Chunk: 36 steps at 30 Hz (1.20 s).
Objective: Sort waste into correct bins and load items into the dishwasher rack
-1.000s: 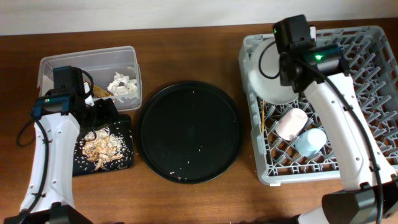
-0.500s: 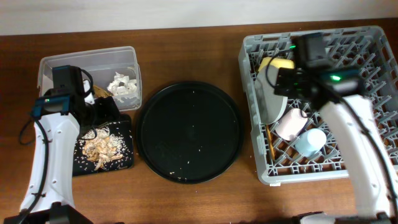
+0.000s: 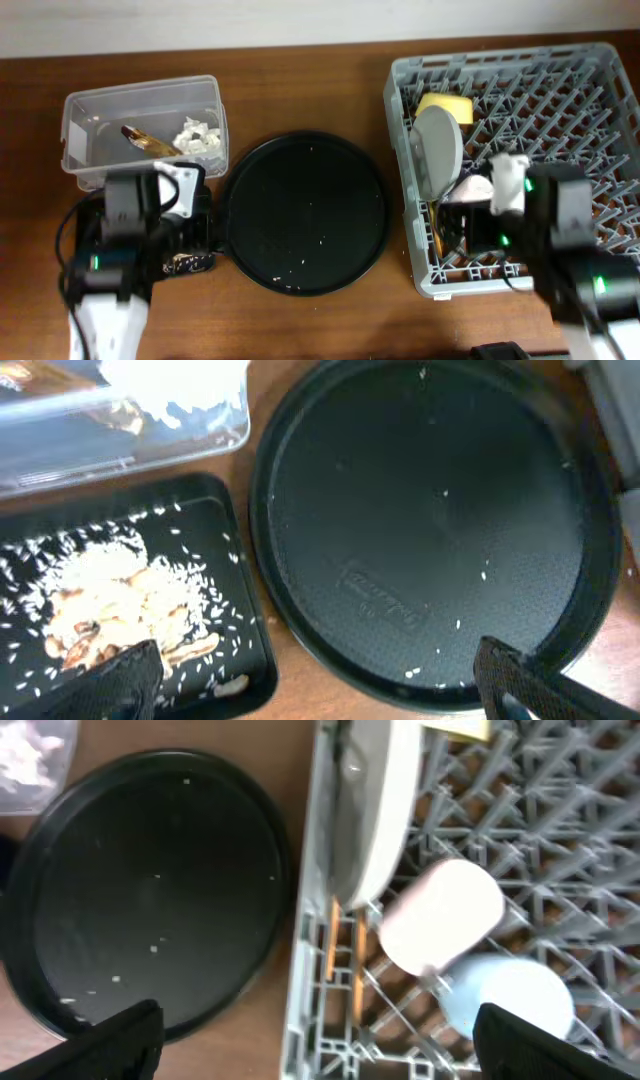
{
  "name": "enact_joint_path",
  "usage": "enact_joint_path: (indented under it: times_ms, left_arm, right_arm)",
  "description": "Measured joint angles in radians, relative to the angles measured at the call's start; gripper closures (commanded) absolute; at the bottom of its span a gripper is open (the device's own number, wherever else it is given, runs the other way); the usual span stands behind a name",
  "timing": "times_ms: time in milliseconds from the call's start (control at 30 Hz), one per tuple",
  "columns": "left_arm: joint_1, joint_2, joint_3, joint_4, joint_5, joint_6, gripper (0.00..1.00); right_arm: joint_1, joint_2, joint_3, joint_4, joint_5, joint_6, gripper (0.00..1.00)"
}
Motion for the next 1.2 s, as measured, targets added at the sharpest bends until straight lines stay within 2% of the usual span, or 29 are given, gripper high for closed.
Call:
enact_joint_path:
  times_ms: [67,133,567,667,733,767,967,1000,1067,1200]
  left_arm:
    - [0.000,-0.193,-0.100,0.015,0.000,0.010,0.01]
    - [0.000,-0.308,-0.122,0.024,0.000,0.010,0.01]
    - [0.000,-0.330,-0.124,0.024,0.000,0.010,0.01]
    - [0.000,-0.330,-0.127,0.023,0.000,0.010,0.01]
    - [0.000,-0.332,-0.129,0.023,0.000,0.010,0.01]
    - [0.000,-0.331,-0.130,0.023,0.000,0.010,0.01]
    - [0.000,-0.332,-0.132,0.023,0.000,0.010,0.01]
    - [0.000,-0.332,-0.132,0.023,0.000,0.010,0.01]
    - [0.000,-0.332,-0.132,0.024,0.000,0.010,0.01]
    - [0.000,-0.332,-0.133,0.023,0.000,0.010,0.01]
  right_arm:
    - [0.000,-0.176,-0.097,-0.010,0.068,0.001,0.01]
    - [0.000,-0.275,-0.108,-0.008,0.097,0.002,0.01]
    - [0.000,-0.333,-0.131,0.008,0.161,-0.030,0.01]
    - [0.013,-0.520,-0.299,0.204,0.176,-0.037,0.01]
    - [0.041,-0.707,-0.474,0.395,0.179,-0.037,0.01]
    - [0.049,-0.846,-0.629,0.575,0.175,-0.037,0.01]
    - [-0.004,-0.876,-1.028,1.145,0.170,-0.037,0.01]
    - [-0.014,-0.877,-1.060,1.144,0.167,-0.037,0.01]
    - [-0.016,-0.876,-1.077,0.985,0.152,-0.037,0.01]
    - [-0.016,-0.876,-1.077,0.985,0.148,-0.037,0.01]
